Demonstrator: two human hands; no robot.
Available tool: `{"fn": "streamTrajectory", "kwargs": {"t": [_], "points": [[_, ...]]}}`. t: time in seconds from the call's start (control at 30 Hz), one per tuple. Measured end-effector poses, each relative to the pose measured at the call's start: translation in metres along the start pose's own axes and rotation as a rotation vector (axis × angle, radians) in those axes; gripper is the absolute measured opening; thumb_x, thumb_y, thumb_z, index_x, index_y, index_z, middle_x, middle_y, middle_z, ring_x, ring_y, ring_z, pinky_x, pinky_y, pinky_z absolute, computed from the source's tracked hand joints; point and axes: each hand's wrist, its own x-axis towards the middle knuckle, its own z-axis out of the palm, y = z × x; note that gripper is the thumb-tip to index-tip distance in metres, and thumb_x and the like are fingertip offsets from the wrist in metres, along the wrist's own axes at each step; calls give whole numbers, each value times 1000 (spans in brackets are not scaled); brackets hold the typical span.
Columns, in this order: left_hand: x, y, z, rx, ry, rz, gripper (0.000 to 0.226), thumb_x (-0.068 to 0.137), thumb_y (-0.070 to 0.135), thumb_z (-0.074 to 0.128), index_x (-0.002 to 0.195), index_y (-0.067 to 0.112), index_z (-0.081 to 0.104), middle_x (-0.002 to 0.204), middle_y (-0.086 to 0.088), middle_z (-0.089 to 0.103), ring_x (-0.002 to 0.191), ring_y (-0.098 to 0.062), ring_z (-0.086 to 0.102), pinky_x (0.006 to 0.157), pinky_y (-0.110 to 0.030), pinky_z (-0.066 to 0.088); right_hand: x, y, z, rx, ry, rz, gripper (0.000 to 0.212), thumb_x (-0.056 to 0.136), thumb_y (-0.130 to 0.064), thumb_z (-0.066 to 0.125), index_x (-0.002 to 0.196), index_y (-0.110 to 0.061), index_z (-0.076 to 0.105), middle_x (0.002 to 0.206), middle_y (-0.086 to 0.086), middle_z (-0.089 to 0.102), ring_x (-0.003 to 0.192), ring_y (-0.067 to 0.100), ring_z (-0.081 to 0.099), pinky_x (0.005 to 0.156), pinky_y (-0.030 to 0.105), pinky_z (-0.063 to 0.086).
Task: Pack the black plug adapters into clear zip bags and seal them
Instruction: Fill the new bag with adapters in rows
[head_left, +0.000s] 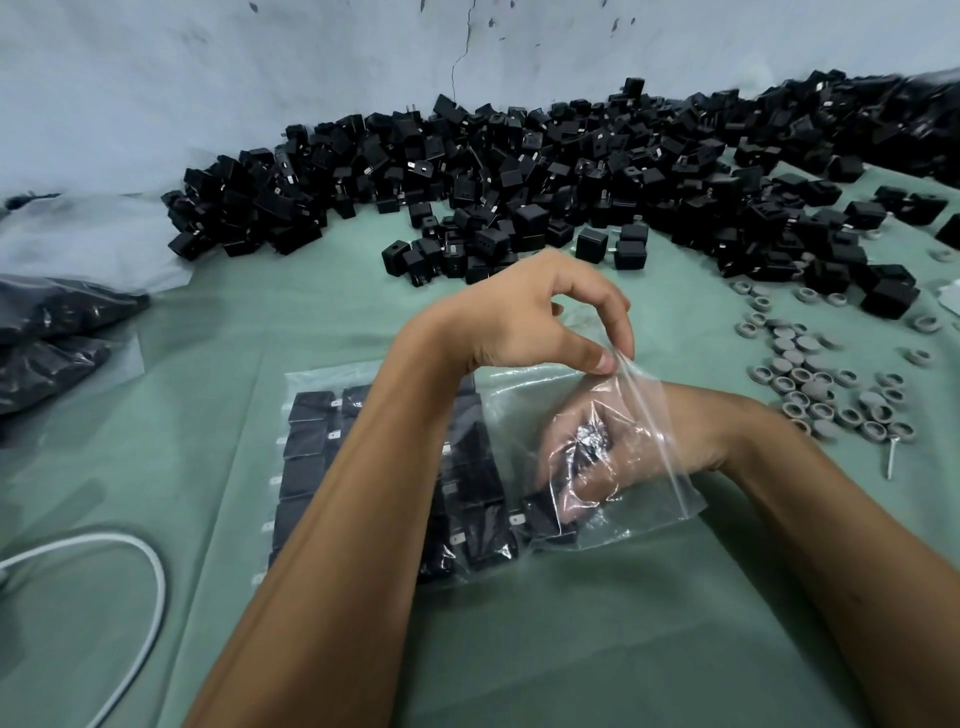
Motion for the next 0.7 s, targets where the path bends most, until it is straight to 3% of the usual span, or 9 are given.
{"fn": "streamTrajectory", "kwargs": {"t": [0.17,0.27,0.33,0.43,0.5,0.53,0.6,0.7], "points": [[0,-5,1,-7,9,26,15,83,7,81,97,10,78,122,-7,70,118,-7,58,98,-17,38,-3,-11,-8,181,-172,-105,51,82,-32,86,128,-19,67,123,-4,72,108,4,67,102,31,54],[2,-9,2,-8,28,10,15,83,10,82,97,15,79,122,0,70,118,-4,58,102,-20,37,-11,-7,-26,226,-161,-199,25,90,-27,80,113,-20,75,110,2,76,103,20,73,95,42,58],[4,-12,3,6,33,5,15,82,13,83,96,18,78,119,1,71,115,-4,60,96,-14,36,-18,1,-37,382,-133,-188,10,91,-23,78,99,-17,78,93,8,76,86,24,72,82,37,59],[8,-16,8,27,21,-31,18,82,16,83,97,24,78,114,15,70,113,8,57,90,-7,31,-17,18,-46,461,218,-62,10,93,-4,72,92,-12,78,71,11,69,59,17,62,56,26,52],[10,-18,11,43,8,-52,20,83,17,82,99,27,78,109,26,66,110,18,52,91,-7,29,-5,26,-50,423,557,66,11,94,-5,71,90,-13,77,65,1,68,54,9,59,53,23,48],[11,-18,12,57,3,-55,20,83,17,82,100,28,78,108,28,64,108,20,51,91,-7,29,6,26,-53,355,692,117,10,94,-7,71,89,-14,77,66,-3,68,54,5,59,54,21,48],[13,-18,13,86,-8,-60,21,84,17,80,101,29,78,110,26,65,109,17,51,91,-8,30,28,20,-61,108,785,131,10,93,-12,72,88,-20,75,74,-10,68,62,0,60,61,16,49],[14,-18,13,120,-7,-62,21,84,16,80,102,28,78,113,17,68,112,2,57,103,-23,41,63,8,-73,-184,644,-9,23,95,-12,70,117,-20,73,106,-2,70,95,12,64,93,29,51]]}}
